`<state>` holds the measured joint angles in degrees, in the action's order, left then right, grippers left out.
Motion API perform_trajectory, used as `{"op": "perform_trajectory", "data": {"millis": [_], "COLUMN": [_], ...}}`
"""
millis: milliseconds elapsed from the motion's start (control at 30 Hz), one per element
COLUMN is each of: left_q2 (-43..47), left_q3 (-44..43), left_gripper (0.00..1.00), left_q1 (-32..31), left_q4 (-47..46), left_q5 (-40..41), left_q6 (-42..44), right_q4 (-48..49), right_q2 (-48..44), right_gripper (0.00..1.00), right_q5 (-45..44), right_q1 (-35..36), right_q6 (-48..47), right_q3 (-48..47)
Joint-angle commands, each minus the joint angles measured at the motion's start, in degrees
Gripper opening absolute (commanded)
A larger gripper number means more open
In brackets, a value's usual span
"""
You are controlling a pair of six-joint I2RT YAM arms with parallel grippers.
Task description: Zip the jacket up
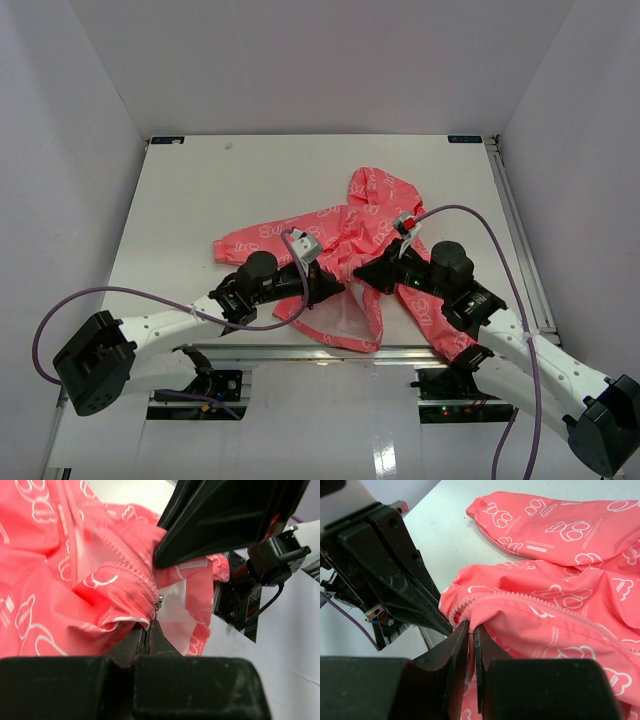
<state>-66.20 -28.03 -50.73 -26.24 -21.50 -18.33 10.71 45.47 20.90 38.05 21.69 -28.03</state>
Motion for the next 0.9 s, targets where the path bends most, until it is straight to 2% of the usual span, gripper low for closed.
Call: {"op": "perform_trajectory", "data": {"millis": [0, 200, 300, 400, 567, 633, 733, 867], "left_q2": [2.0, 1.1, 0.3, -0.4, -1.7, -1.9, -2.3, -3.1], "left_q3": [-1.5, -3.4, -4.3, -4.9, -5.9, -6.1, -6.1, -6.3], "left_gripper": [0.00, 0.00, 0.00, 0.00, 0.00, 0.00, 0.00, 0.00], "left_q1": [-0.2, 1.7, 3.3, 5.3, 6.4, 6.7, 7.2, 7.7], "left_q4": [7.7, 10.4, 11.8, 12.1, 11.4, 11.2, 11.3, 11.1], "left_q5": [-0.1, -3.9, -7.6, -10.7, -14.3, -14.8, -15.3, -16.5], "left_q6": [-3.0, -4.8, -6.3, -7.5, -9.9, -10.6, -12.1, -13.7], "right_q4": [5.2, -3.0, -8.1, -14.8, -20.8, -22.7, -16.5, -16.2], "right_q2": [-2.0, -3.6, -4.1, -2.6, 2.5, 3.8, 3.1, 2.0], "right_gripper": [0.34, 0.48, 0.54, 0.56, 0.51, 0.54, 0.55, 0.57], "right_q5": [-3.6, -11.3, -21.3, -33.8, -56.8, -61.0, -67.6, -70.5], "right_q1": [-0.3, 1.9, 7.4, 16.3, 32.8, 37.9, 45.3, 50.0], "right_q6": [-1.8, -2.5, -4.9, -10.8, -22.7, -28.4, -39.9, -44.0], "right_q3": [0.0, 0.0, -2.8, -9.4, -19.0, -20.2, -15.5, -11.9]}}
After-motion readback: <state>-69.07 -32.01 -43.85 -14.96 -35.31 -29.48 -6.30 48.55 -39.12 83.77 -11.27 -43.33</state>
